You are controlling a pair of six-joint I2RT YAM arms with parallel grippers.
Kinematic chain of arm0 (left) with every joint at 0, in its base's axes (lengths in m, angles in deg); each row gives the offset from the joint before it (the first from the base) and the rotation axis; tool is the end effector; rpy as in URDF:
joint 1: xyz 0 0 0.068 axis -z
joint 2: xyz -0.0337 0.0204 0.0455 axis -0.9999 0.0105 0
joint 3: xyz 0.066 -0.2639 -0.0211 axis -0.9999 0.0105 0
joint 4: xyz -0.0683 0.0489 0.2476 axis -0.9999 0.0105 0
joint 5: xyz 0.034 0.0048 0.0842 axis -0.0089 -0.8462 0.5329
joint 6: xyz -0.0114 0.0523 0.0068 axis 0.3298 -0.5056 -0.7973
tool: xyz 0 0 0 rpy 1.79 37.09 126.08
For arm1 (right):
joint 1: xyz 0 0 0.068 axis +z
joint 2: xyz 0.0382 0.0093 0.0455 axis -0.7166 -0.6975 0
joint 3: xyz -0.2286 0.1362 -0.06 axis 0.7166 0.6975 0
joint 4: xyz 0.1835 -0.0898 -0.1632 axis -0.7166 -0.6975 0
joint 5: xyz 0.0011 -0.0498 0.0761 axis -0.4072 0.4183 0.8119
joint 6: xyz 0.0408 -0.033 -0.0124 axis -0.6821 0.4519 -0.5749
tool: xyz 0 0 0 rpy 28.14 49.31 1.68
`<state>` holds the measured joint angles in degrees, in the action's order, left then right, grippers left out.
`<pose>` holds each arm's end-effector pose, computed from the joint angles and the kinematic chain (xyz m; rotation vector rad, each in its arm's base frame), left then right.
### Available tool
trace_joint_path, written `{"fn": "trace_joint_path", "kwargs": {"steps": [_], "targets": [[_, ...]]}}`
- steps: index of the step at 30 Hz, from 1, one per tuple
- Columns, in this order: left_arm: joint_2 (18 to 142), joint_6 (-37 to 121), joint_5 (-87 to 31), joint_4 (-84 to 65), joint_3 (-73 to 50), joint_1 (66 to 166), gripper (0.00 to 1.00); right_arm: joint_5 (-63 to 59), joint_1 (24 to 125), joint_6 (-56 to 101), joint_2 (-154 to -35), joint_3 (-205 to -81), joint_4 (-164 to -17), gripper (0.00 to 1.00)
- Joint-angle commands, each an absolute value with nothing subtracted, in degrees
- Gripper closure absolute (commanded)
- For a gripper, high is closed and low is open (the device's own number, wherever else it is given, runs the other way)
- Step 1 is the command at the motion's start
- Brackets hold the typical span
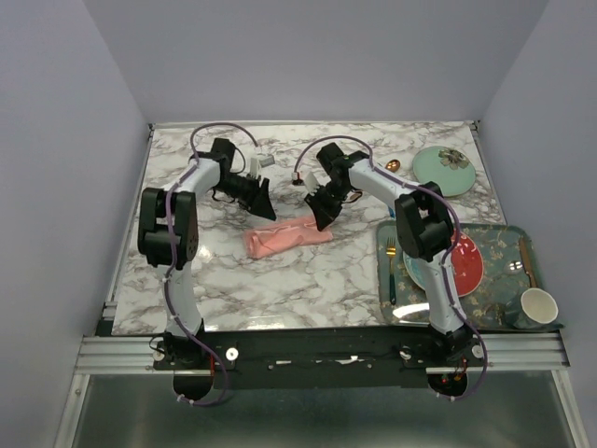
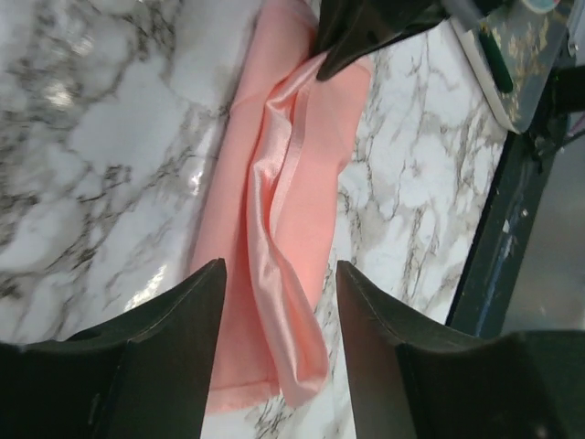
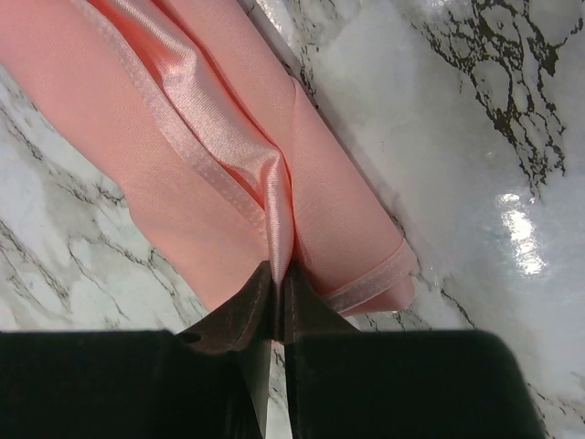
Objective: Fold the napkin into a case and place the utensils inside
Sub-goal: Fold the 2/3-rectangle-folded napkin at the center of the board.
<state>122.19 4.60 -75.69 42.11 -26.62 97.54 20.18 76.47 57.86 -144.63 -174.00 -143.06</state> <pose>0.3924 -0.0860 0.1831 0.8513 2.3825 -1.2968 0.3902 0.2524 0.1608 -1.4786 2.4310 0.7721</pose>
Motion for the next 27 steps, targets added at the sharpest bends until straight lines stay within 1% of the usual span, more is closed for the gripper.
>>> {"fn": "trace_joint_path", "kwargs": {"steps": [1, 4, 10, 16, 23, 27], "targets": [[109.6, 8.2, -73.8, 35.8, -21.2, 92.8, 0.36, 15.1, 76.9, 56.6, -147.2, -174.9, -144.0, 0.84], [104.9, 3.1, -69.6, 40.1, -16.9, 92.8, 0.34, 14.7, 76.8, 56.1, -147.4, -175.0, -144.1, 0.86], [98.6, 4.9, -64.4, 37.0, -7.0, 94.0, 0.33, 13.4, 76.8, 55.9, -147.4, -174.4, -144.0, 0.86], [98.9, 7.4, -62.5, 35.1, -3.7, 96.9, 0.33, 12.5, 76.8, 55.7, -147.5, -174.1, -143.8, 0.87], [99.9, 10.9, -57.7, 31.9, -2.5, 98.2, 0.4, 12.2, 76.8, 56.0, -147.4, -173.4, -143.6, 0.9], [97.2, 12.3, -58.3, 30.1, -2.9, 96.8, 0.39, 12.1, 76.8, 56.3, -147.1, -173.0, -143.5, 0.9]]}}
